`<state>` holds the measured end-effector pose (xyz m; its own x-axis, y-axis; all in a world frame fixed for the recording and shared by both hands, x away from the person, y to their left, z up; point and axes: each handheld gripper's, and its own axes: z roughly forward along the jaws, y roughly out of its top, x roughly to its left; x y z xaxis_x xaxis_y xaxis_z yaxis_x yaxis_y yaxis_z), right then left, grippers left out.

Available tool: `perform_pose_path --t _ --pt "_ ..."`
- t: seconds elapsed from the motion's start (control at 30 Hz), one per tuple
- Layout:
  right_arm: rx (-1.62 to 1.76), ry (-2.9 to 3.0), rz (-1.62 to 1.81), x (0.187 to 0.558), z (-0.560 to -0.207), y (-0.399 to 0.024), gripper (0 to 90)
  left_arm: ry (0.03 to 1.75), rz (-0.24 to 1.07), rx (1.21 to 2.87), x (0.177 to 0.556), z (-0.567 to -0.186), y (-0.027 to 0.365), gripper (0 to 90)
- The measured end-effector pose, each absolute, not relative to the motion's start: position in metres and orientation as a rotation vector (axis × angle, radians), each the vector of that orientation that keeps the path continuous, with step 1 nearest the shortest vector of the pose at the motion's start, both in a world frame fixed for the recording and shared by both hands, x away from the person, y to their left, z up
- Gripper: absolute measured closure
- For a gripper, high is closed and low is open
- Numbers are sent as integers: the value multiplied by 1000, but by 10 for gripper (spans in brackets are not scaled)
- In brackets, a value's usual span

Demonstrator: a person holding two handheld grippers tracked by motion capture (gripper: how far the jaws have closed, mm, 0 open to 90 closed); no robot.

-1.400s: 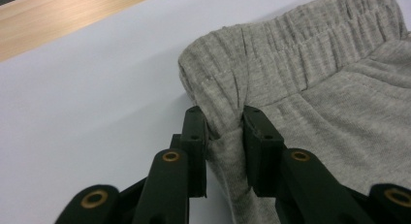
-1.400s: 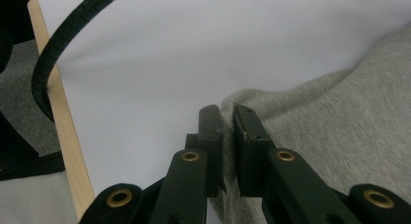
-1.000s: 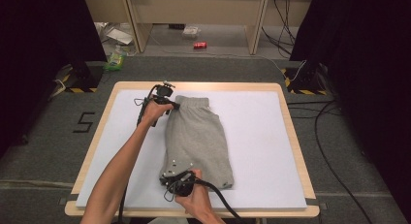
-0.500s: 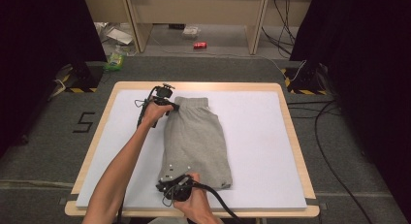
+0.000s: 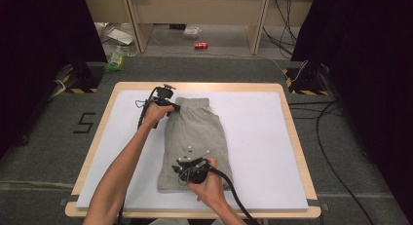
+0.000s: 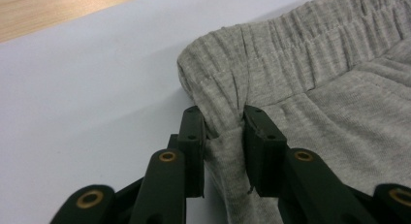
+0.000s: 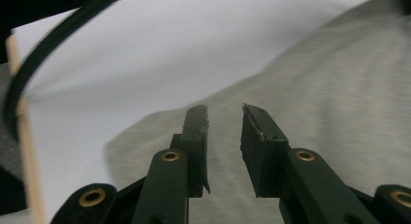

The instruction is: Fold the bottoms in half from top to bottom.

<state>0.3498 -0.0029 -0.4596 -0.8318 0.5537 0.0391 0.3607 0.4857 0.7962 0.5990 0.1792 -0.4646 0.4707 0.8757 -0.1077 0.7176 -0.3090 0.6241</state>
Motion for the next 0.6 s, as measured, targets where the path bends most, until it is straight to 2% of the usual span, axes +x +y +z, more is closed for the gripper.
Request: perform_pose_path --t 0.1,0.33,0.6 --pt "825 2474 1251 366 -455 -13 700 1318 334 2102 599 -465 179 706" --pt "946 2383 1193 415 -444 -33 602 1321 328 2091 599 -466 180 705" --pt "1050 2301 1134 460 -438 -47 567 1321 323 2085 599 -467 181 703"
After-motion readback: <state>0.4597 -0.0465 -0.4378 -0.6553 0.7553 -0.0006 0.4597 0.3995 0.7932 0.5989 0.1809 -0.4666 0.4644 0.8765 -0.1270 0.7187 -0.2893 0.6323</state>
